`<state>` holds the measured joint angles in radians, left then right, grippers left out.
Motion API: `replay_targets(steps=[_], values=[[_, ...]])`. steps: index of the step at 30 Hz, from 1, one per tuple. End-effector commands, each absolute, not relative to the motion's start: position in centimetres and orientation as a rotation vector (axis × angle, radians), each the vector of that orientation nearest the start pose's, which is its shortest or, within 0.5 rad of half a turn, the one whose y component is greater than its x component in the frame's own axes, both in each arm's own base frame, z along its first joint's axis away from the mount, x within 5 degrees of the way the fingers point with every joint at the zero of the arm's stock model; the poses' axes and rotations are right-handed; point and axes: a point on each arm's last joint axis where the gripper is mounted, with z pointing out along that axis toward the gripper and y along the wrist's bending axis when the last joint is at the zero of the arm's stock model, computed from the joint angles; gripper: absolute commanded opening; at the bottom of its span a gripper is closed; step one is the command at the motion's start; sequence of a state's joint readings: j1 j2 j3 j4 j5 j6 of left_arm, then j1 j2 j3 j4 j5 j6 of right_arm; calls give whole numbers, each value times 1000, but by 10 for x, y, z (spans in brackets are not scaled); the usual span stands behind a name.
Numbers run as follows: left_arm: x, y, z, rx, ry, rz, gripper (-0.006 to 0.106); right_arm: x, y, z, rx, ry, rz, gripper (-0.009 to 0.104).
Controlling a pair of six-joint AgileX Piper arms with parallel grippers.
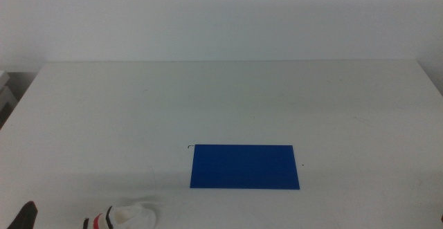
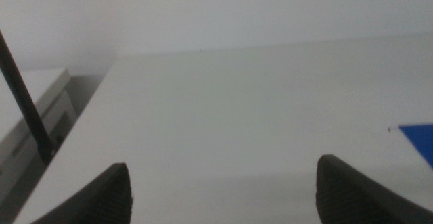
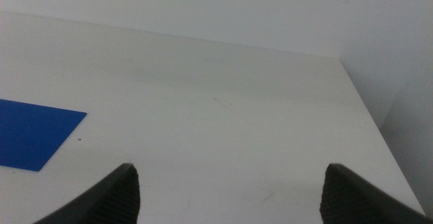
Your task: Use one arm to grab the shoe from the table and place it on the mat.
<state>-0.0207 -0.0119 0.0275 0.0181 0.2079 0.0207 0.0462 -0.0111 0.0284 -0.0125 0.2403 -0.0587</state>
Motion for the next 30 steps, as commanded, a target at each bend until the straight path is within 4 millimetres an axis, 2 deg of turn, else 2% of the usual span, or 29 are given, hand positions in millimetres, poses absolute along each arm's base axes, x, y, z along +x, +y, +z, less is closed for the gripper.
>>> replay_targets(steps=[1, 11, 22, 25, 30], values=[[54, -1, 200, 37, 1628, -1, 94, 57, 2, 187, -113, 1673, -38, 78], [47, -1, 262, 58, 1755, 19, 94, 57, 2, 187, -113, 1673, -38, 78], [51, -4, 342, 224, 1922, 58, 94, 57, 2, 187, -113, 1673, -38, 78], [56, -8, 360, 305, 1988, 18, 94, 57, 2, 187, -113, 1673, -38, 78], [71, -15, 377, 437, 2128, -4, 94, 57, 2, 187, -113, 1673, -38, 78]])
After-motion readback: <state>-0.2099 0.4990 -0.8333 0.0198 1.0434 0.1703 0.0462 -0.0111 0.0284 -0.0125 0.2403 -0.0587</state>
